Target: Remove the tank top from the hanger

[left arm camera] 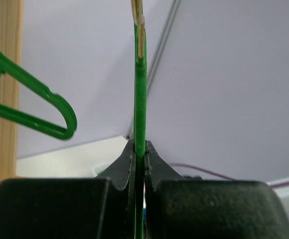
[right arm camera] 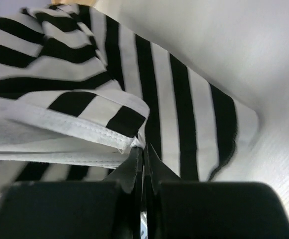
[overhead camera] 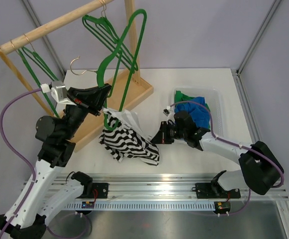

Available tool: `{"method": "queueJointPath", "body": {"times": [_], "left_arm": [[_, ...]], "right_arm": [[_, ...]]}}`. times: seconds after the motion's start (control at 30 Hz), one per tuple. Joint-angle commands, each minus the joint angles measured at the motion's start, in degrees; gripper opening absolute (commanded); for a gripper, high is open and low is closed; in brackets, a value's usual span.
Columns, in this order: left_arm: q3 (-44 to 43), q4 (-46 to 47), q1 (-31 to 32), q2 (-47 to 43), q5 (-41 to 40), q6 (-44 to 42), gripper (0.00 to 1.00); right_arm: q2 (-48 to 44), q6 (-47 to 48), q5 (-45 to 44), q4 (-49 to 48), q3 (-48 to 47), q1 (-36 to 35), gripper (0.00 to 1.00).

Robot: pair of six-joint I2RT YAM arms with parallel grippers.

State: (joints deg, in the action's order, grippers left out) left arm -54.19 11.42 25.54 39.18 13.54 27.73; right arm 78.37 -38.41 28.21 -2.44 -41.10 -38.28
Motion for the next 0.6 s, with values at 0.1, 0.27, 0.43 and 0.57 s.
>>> {"method": "queueJointPath", "body": {"times": [0.1,0.27,0.43,0.57], "left_arm": [[-9.78,21.8,0.04,3.53,-8.0,-7.95,0.0],[-10.23,22.15,-0.05,3.54,-10.81,-8.48,0.0],[-6.11,22.59,-0.05,0.11,-18.01,-7.69,0.0],[-2.16,26.8,-0.05,-1.47,-21.72,-6.98,0.0]], "right_arm": [[-4.44,-4.04,-0.08,-3.28,8.14,-1.18,0.0],[-14.02,-0.79,-6.75,8.9,5.95,-1.09,0.0],[-23.5,4.39,-16.58,20.09,-0.11,-1.18,0.0],[-28.88,8.09,-10.13,20.31,-2.67,-1.09,0.0]]}}
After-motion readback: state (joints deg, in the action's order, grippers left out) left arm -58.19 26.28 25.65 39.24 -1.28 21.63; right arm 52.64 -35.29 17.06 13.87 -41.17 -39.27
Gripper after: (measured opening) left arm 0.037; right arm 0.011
